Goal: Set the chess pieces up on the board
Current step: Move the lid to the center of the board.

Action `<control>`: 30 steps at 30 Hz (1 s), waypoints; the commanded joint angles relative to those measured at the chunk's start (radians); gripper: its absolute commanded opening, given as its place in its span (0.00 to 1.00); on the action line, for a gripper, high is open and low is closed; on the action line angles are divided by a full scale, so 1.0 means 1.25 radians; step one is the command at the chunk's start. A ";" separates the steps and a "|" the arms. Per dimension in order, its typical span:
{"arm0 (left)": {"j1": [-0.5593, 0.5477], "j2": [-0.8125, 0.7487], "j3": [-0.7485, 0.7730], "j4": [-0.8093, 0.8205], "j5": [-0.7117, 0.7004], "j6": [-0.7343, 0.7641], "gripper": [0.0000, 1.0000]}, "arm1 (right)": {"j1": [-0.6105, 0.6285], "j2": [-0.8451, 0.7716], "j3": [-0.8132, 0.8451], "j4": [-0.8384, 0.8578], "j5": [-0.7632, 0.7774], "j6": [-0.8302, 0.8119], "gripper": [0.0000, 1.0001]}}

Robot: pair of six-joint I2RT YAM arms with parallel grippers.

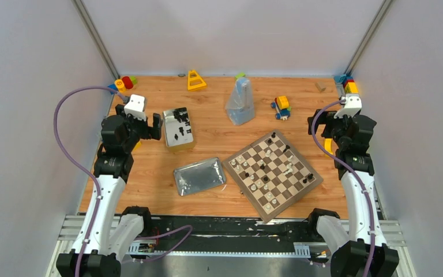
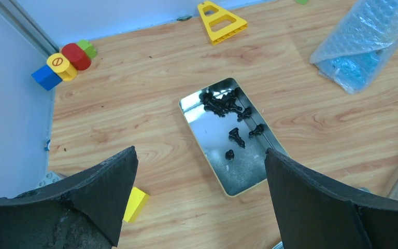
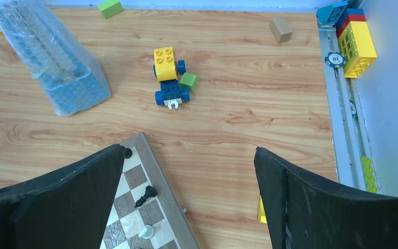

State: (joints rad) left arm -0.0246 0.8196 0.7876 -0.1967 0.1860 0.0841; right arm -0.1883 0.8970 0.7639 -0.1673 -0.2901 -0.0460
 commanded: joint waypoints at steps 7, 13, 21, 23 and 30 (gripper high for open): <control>-0.002 -0.020 -0.006 0.016 0.050 0.020 1.00 | 0.002 -0.009 0.023 0.010 -0.033 0.008 1.00; -0.002 -0.019 0.011 -0.007 0.053 0.026 1.00 | 0.001 -0.014 0.023 0.010 -0.042 0.005 1.00; -0.004 -0.014 0.075 -0.150 0.227 0.167 1.00 | 0.001 -0.021 0.014 0.006 -0.091 -0.015 1.00; -0.025 0.012 0.089 -0.208 0.263 0.216 1.00 | 0.001 -0.021 0.010 0.002 -0.115 -0.023 1.00; -0.210 0.151 0.057 -0.345 0.132 0.351 0.95 | 0.001 -0.019 0.009 -0.008 -0.158 -0.042 1.00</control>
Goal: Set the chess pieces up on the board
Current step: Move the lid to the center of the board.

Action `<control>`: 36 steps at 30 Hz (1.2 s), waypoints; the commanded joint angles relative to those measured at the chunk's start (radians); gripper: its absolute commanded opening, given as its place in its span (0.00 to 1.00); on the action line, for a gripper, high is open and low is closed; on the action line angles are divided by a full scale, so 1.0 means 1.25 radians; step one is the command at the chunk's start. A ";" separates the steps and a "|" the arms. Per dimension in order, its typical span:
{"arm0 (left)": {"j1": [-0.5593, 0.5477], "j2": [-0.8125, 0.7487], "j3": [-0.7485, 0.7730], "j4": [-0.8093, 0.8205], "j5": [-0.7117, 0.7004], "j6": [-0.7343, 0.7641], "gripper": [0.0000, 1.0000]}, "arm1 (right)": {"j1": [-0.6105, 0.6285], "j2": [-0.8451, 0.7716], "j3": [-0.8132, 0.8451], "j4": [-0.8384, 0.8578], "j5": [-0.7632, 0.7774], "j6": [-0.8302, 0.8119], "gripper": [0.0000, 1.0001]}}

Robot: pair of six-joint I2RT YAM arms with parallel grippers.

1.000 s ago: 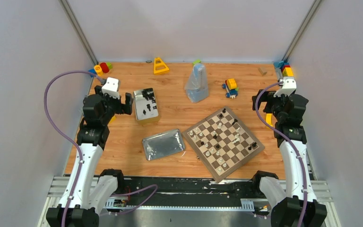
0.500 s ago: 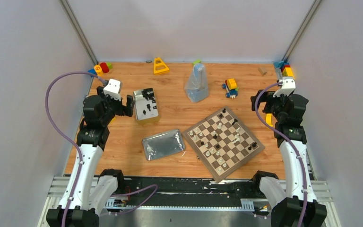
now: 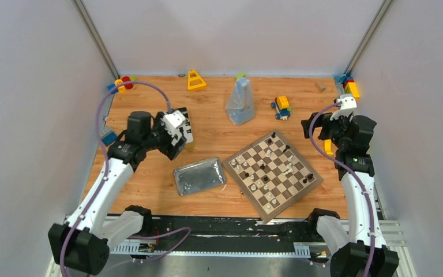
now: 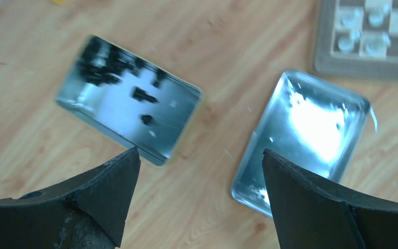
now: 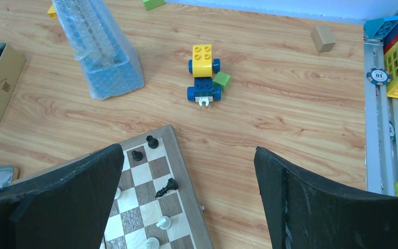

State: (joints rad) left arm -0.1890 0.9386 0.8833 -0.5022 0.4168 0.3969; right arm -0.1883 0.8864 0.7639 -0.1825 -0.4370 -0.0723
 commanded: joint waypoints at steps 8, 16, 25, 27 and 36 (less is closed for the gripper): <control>-0.210 0.230 -0.031 -0.093 -0.127 0.133 0.75 | 0.001 -0.006 0.003 -0.001 -0.065 -0.036 1.00; -0.225 0.401 -0.004 -0.117 -0.183 0.164 0.64 | 0.001 0.000 0.005 -0.011 -0.086 -0.045 1.00; -0.226 0.466 -0.042 -0.107 -0.270 0.193 0.55 | 0.001 0.008 0.006 -0.017 -0.105 -0.048 1.00; -0.226 0.477 -0.053 -0.110 -0.290 0.202 0.51 | 0.002 0.008 0.006 -0.017 -0.106 -0.048 1.00; -0.224 0.466 -0.130 -0.118 -0.433 0.263 0.28 | 0.002 0.007 0.005 -0.019 -0.113 -0.050 1.00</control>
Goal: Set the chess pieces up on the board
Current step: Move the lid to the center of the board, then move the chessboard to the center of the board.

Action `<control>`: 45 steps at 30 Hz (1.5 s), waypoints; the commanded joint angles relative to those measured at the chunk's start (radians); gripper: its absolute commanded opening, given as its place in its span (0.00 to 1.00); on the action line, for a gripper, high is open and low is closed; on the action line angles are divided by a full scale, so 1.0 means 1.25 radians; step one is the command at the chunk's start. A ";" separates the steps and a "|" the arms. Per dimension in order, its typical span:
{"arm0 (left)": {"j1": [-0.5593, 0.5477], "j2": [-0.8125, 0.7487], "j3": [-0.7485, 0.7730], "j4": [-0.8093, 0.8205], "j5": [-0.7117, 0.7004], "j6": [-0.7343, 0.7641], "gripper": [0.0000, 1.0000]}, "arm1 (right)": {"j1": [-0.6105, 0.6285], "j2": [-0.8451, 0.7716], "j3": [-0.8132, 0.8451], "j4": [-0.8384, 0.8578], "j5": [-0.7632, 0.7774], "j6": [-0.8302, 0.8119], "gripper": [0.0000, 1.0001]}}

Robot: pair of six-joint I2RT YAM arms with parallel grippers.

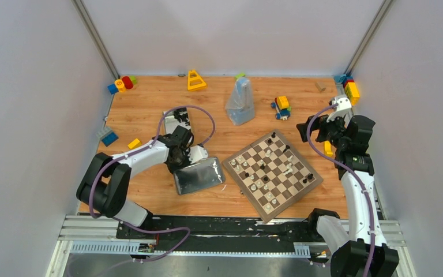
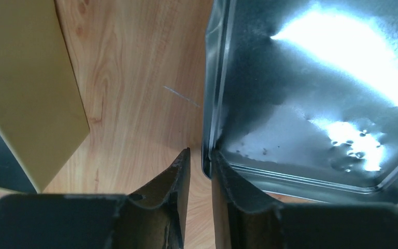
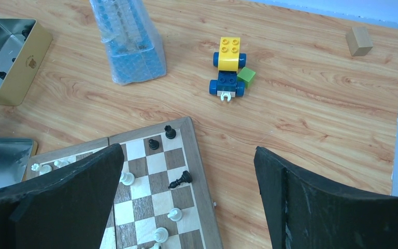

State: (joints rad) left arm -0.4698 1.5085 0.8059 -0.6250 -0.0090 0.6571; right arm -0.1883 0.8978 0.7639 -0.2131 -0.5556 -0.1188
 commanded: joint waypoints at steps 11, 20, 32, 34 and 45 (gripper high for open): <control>0.124 -0.111 -0.147 -0.054 -0.225 0.250 0.15 | 0.002 -0.002 0.002 0.003 -0.025 -0.015 1.00; 0.282 -0.213 -0.109 -0.068 -0.257 0.435 0.33 | 0.001 -0.001 0.004 0.002 -0.028 -0.016 1.00; 0.284 -0.231 0.118 -0.075 -0.007 0.145 0.81 | 0.001 0.005 0.009 -0.017 -0.041 -0.032 1.00; 0.278 -0.243 0.159 -0.092 0.079 0.068 0.82 | 0.001 0.014 0.027 -0.042 -0.039 -0.045 1.00; -0.047 -0.315 0.124 0.004 0.230 -0.027 0.85 | 0.002 0.059 0.010 -0.195 0.115 -0.199 1.00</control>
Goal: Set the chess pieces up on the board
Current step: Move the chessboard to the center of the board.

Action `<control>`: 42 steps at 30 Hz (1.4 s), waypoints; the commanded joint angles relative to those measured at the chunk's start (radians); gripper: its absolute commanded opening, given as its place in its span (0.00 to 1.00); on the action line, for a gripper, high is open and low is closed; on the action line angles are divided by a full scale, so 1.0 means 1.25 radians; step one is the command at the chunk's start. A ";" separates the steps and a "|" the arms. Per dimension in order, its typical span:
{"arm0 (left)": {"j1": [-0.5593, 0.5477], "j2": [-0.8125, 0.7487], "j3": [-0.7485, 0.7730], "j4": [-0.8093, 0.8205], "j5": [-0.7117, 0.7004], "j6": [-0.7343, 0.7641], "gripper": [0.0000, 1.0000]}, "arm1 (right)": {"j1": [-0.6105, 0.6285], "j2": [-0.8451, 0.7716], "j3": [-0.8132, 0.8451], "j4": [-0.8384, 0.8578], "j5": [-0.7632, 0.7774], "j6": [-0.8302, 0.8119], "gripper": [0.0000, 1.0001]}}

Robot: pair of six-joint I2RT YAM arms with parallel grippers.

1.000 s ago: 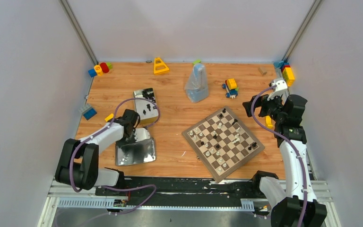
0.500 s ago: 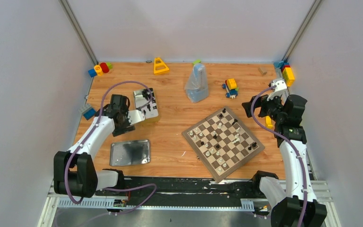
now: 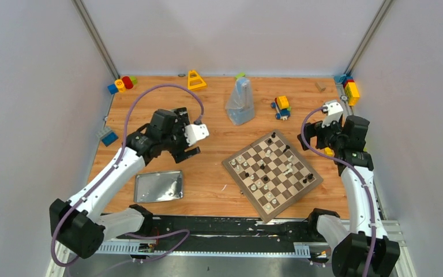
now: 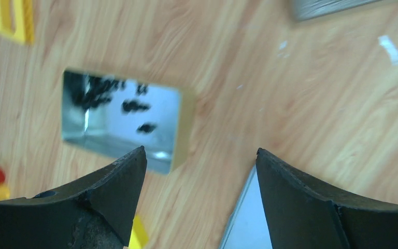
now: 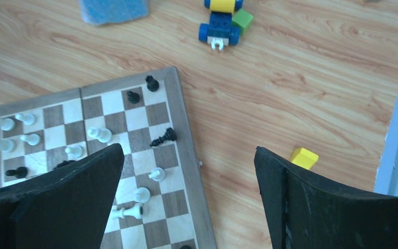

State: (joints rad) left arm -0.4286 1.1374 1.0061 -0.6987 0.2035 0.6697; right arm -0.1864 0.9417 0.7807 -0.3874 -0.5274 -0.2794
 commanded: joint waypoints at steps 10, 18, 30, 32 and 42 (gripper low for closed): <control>-0.331 0.105 -0.142 0.318 -0.045 0.035 0.87 | -0.012 0.191 0.014 -0.082 0.261 -0.032 0.86; -0.416 0.202 -0.233 0.582 -0.158 0.064 0.90 | -0.036 0.334 0.022 -0.083 0.325 -0.065 0.71; -0.419 0.323 -0.225 0.725 -0.211 0.059 0.92 | -0.042 0.409 0.000 -0.083 0.316 -0.115 0.58; -0.418 0.334 -0.228 0.736 -0.224 0.059 0.92 | -0.042 0.408 -0.007 -0.084 0.306 -0.123 0.58; -0.418 0.355 -0.232 0.766 -0.287 0.034 0.92 | -0.039 0.389 -0.020 -0.106 0.223 -0.151 0.57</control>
State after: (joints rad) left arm -0.9485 1.5745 0.7082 0.1741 -0.1081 0.7368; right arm -0.2356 1.4532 0.7609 -0.5049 -0.1776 -0.4374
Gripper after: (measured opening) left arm 0.917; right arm 0.577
